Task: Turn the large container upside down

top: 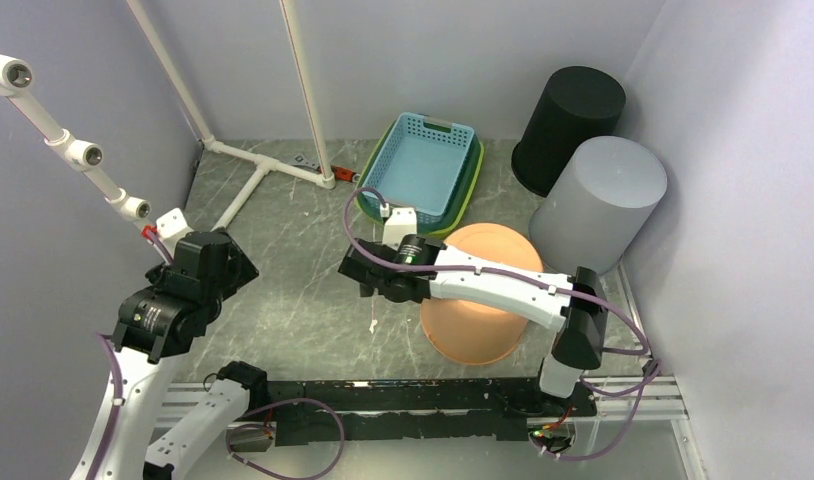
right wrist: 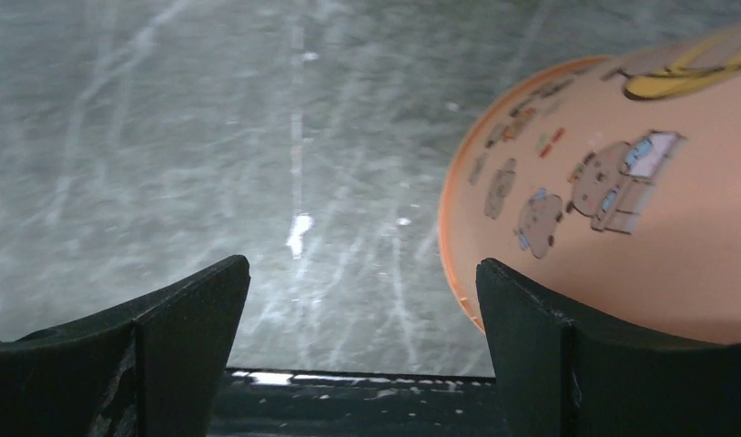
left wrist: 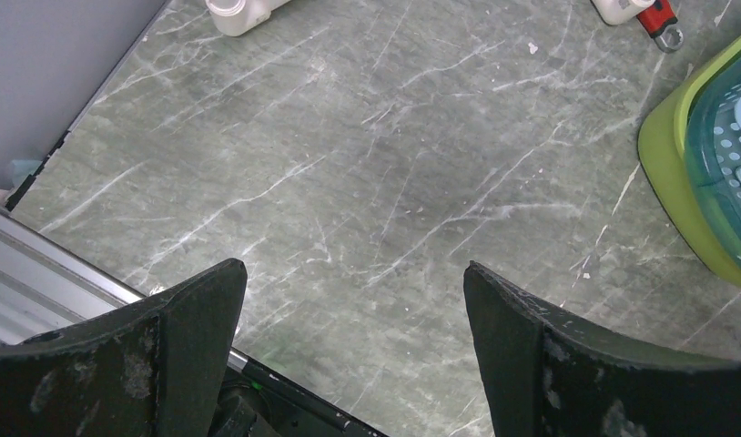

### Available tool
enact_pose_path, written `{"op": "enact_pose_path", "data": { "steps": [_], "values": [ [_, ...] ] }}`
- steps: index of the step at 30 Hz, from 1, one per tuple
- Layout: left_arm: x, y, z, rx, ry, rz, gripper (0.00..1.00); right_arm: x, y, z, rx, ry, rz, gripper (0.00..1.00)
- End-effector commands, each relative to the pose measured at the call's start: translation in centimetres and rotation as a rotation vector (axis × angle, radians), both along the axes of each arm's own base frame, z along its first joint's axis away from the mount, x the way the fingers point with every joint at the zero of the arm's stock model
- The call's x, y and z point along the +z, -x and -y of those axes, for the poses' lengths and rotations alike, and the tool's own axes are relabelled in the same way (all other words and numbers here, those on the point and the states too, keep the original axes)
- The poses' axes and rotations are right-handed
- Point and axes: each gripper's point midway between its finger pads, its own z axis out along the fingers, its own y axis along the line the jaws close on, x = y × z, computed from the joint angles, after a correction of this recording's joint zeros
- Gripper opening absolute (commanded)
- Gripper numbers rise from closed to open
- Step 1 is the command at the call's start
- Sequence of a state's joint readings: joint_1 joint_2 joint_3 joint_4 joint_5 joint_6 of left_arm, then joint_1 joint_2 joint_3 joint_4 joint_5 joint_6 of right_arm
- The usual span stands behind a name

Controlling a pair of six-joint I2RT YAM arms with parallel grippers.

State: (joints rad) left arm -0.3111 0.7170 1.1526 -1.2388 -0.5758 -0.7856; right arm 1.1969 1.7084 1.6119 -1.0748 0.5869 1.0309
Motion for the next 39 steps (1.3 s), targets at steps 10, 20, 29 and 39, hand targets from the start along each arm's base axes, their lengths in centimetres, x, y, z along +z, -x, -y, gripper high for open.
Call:
{"op": "enact_pose_path", "data": {
  "steps": [10, 20, 29, 39],
  "values": [
    [0.6, -1.9, 1.0, -0.016, 0.021, 0.025, 0.94, -2.5, 1.5, 12.4, -0.335, 0.141, -0.021, 1.00],
    [0.8, -2.7, 1.6, -0.043, 0.030, 0.018, 0.94, -0.1, -4.3, 4.0, -0.202, 0.037, 0.019, 1.00],
    [1.2, -1.3, 0.8, -0.035, 0.019, 0.063, 0.94, -6.4, -3.0, 9.1, -0.279, 0.146, -0.094, 1.00],
    [0.2, -2.8, 2.1, -0.076, 0.037, 0.017, 0.94, -10.3, -0.1, 17.1, -0.424, 0.231, -0.151, 1.00]
  ]
}}
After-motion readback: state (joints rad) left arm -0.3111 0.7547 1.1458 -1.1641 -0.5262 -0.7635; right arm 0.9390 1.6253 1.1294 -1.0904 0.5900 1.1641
